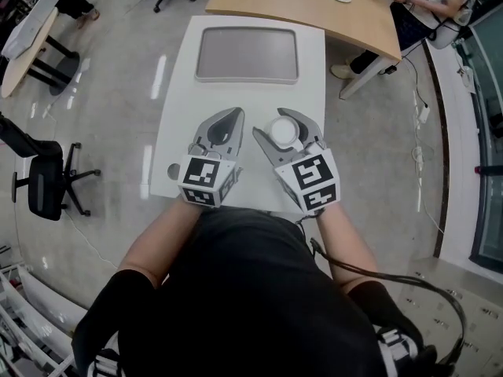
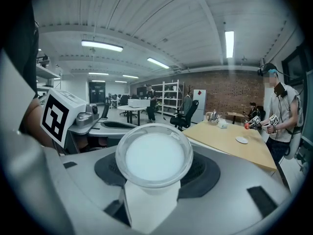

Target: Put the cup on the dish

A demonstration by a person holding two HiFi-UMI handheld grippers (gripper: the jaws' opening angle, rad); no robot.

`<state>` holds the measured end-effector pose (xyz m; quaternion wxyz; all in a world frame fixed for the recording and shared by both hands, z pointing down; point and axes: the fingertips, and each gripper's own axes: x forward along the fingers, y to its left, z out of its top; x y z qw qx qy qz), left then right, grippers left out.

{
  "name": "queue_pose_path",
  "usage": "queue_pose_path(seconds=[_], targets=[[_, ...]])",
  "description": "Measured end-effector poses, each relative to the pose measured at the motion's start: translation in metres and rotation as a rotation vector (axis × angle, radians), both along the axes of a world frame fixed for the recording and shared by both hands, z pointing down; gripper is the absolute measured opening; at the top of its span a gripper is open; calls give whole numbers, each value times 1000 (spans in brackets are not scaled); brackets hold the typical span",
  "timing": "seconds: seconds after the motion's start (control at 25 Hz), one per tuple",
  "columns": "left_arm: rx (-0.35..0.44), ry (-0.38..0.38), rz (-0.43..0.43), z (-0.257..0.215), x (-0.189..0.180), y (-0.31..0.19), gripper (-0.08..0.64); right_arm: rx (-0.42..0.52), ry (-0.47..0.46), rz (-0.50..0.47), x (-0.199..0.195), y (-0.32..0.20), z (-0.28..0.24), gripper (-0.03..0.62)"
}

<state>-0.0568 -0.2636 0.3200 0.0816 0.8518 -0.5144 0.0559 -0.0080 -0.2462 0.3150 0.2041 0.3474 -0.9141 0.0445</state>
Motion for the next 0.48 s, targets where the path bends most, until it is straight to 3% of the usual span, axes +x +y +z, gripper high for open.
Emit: queue_pose_path(seconds=[0.48], targets=[[41,-6,-3,-19,-37,-40,3,11,10,11,-33,-30,-15,255]])
